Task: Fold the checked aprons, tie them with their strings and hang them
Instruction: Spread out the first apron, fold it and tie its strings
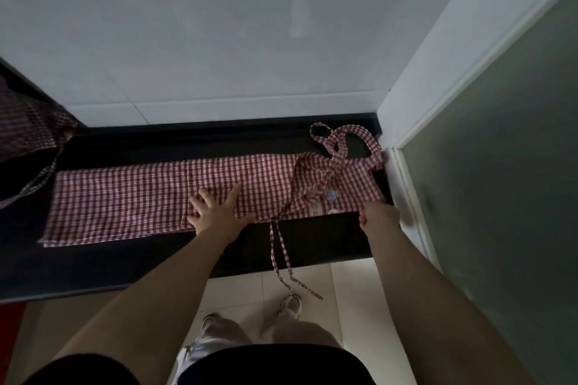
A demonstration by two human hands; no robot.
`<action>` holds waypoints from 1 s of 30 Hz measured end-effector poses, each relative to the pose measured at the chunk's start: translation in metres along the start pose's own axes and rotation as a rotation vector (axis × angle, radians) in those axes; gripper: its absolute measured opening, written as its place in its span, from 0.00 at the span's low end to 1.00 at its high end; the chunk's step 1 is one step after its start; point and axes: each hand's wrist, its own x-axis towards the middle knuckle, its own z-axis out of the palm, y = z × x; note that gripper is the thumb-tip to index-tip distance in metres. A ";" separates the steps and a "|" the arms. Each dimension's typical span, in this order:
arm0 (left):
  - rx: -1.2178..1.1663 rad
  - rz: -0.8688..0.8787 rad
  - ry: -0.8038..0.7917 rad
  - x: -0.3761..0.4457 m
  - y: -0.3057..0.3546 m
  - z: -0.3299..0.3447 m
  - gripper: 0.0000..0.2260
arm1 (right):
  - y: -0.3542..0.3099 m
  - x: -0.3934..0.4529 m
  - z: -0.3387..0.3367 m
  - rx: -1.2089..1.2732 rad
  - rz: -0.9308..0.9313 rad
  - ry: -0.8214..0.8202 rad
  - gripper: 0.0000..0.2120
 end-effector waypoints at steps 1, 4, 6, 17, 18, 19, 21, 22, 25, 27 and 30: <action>0.002 -0.009 -0.001 -0.001 -0.002 0.000 0.40 | 0.003 0.001 -0.003 0.009 0.026 -0.010 0.15; -0.024 -0.035 0.026 -0.002 0.001 -0.007 0.37 | -0.005 -0.012 0.003 -0.185 -0.113 0.163 0.25; 0.033 0.009 0.127 0.000 0.011 -0.012 0.32 | -0.012 -0.026 0.023 -0.369 -0.466 0.204 0.18; 0.066 0.233 -0.015 0.018 0.037 -0.005 0.40 | -0.009 -0.006 0.074 -1.363 -1.036 -0.294 0.15; 0.070 0.207 -0.019 0.019 0.034 -0.008 0.40 | -0.010 0.000 0.069 -1.268 -0.912 -0.261 0.16; 0.082 0.177 -0.020 0.019 0.032 -0.011 0.40 | -0.014 0.003 0.064 -1.179 -0.791 -0.181 0.17; 0.128 0.123 -0.015 0.018 0.036 -0.019 0.42 | -0.021 0.006 0.050 -1.154 -0.661 -0.113 0.16; 0.149 0.098 -0.018 0.018 0.040 -0.022 0.42 | -0.022 0.013 0.044 -1.154 -0.627 -0.079 0.17; 0.173 0.041 -0.045 0.018 0.054 -0.029 0.45 | -0.028 0.024 0.024 -0.990 -0.522 -0.069 0.21; 0.157 0.024 -0.047 0.017 0.057 -0.027 0.47 | -0.031 0.027 0.012 -0.881 -0.469 0.060 0.27; 0.146 0.057 -0.040 0.016 0.058 -0.021 0.51 | -0.027 0.029 0.003 -0.810 -0.604 0.199 0.24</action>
